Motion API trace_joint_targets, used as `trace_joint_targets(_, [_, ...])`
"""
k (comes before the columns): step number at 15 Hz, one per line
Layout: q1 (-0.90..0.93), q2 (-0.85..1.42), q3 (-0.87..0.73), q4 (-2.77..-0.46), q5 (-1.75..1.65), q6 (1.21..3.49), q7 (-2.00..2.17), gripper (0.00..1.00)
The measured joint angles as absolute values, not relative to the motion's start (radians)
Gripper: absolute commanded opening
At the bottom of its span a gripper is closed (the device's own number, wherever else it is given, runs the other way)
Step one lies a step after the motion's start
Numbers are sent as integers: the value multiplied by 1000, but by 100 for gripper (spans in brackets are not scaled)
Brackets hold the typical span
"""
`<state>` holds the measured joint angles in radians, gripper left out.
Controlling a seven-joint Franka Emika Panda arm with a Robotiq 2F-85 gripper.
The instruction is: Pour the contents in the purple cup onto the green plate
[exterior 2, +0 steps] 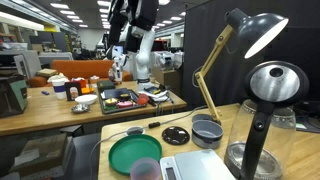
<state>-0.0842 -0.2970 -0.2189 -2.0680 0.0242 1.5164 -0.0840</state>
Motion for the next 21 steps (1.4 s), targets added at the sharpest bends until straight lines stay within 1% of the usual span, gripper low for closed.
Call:
trace_joint_targets(5, [-88, -298, -216, -2070, 23, 1526, -78, 100])
trace_joint_targets(11, [-94, -303, -215, -2105, 19, 1591, -65, 100])
trace_joint_targets(16, [-107, -308, -216, -2135, 13, 1693, -66, 100])
trace_joint_targets(21, [-110, -312, -216, -2141, 13, 1702, -66, 100])
